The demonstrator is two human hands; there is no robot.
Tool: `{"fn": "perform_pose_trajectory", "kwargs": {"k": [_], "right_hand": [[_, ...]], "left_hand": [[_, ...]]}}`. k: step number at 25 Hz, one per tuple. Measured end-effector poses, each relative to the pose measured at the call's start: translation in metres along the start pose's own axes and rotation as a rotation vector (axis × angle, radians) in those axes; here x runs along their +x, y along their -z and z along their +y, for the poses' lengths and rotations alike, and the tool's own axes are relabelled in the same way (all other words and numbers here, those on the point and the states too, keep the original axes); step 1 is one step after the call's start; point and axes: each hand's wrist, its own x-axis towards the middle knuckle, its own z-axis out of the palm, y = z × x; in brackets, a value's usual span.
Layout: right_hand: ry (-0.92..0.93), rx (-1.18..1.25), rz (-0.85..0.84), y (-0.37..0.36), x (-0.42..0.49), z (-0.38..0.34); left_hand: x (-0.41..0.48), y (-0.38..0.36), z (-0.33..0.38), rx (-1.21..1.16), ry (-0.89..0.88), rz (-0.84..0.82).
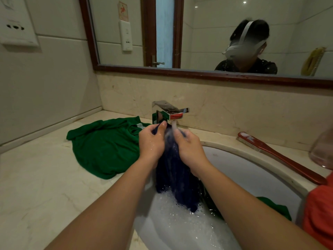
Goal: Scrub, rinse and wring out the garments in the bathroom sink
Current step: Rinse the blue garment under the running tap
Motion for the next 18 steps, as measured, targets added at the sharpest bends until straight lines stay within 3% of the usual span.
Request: {"fn": "perform_pose_trajectory", "kwargs": {"k": [11,18], "right_hand": [[-0.086,-0.136,-0.166,-0.004,-0.005,0.004],[-0.104,-0.093,-0.113,-0.012,-0.008,0.009]], "left_hand": [[0.002,0.007,0.001,0.0,-0.114,0.169],[0.002,0.008,0.002,-0.045,-0.136,0.19]]}}
